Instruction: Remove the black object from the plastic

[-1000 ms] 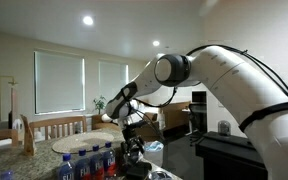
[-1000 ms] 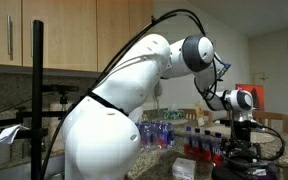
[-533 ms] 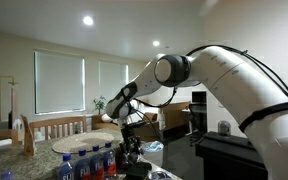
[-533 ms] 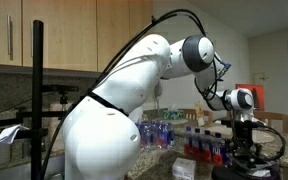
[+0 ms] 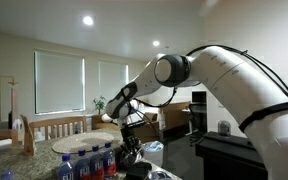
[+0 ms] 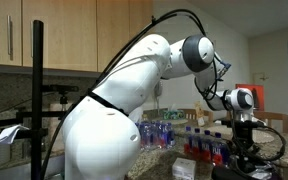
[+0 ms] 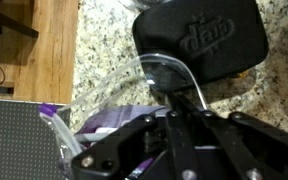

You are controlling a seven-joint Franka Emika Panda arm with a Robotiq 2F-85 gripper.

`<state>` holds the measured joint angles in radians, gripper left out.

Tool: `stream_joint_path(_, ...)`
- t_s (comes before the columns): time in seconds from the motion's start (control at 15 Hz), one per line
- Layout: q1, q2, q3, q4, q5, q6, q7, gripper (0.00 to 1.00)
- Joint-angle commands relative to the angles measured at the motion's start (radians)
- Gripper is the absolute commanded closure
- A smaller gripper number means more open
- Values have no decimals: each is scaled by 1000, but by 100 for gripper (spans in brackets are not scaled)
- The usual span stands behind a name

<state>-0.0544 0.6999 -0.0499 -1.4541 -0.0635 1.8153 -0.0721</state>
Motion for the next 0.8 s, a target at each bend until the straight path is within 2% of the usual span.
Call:
stream_joint_path(0.0, -7, -15, 4, -25, 9, 49, 20, 92)
stream_joint_path(0.2, -9, -19, 3, -28, 9, 56, 20, 89)
stream_joint_path(0.4, -18, -36, 5, -47, 36, 74, 41, 93)
stream_joint_path(0.47, -36, -49, 15, -67, 87, 114, 61, 67)
stream_joint_path(0.6, -47, -61, 18, -88, 151, 148, 87, 64)
stream_joint_path(0.73, -52, -76, 11, -117, 207, 189, 129, 52)
